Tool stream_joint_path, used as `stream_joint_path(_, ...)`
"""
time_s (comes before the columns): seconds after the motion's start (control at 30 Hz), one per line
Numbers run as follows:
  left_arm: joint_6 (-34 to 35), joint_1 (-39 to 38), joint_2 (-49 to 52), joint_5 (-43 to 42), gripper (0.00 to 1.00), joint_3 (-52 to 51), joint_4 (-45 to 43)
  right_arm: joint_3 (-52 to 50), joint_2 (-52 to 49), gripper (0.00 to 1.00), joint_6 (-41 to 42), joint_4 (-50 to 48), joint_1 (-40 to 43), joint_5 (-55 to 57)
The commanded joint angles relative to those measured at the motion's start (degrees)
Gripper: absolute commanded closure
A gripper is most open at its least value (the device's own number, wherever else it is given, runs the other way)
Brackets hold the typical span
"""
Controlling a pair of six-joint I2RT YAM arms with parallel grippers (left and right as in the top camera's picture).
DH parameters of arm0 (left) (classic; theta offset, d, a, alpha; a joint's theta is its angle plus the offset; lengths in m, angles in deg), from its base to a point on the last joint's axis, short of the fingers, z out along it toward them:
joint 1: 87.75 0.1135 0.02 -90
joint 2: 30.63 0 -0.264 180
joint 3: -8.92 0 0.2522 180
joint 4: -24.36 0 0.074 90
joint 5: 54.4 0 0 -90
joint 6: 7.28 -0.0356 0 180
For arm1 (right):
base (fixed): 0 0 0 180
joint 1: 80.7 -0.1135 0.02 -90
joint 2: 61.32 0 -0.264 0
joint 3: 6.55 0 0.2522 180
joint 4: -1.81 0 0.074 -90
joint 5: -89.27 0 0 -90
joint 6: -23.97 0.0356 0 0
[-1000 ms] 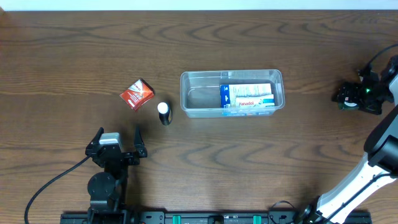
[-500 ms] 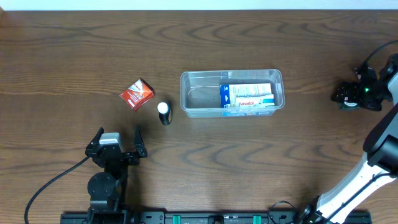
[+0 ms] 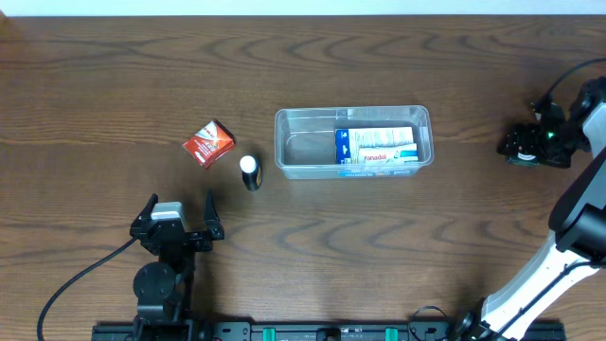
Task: Pack container
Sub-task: 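Lower the right gripper and grasp the Zam-Buk tin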
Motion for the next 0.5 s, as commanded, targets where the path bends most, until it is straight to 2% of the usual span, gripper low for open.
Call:
stream_joint_path(0.0,-1.0,0.4,-0.3,-0.6,0.02,-1.8,0.8,0.0,-0.7,0.11,1.2,0.2,-1.1,1.1)
stream_joint_path(0.13,-1.0,0.4,-0.3,-0.6,0.02,-1.8,0.8,-0.1,-0.7,0.14,-0.7,-0.4,-2.0,5.1)
stream_joint_path(0.33,-1.0,0.4,-0.3,-0.6,0.02,-1.8,0.8,-1.7,-0.7,0.12,-4.5,-3.7,-5.3,5.4)
stream_joint_path(0.47,-1.0,0.4,-0.3,-0.6,0.02,-1.8,0.8,-3.7,-0.7,0.11,-4.4,-6.8,-6.9,9.8)
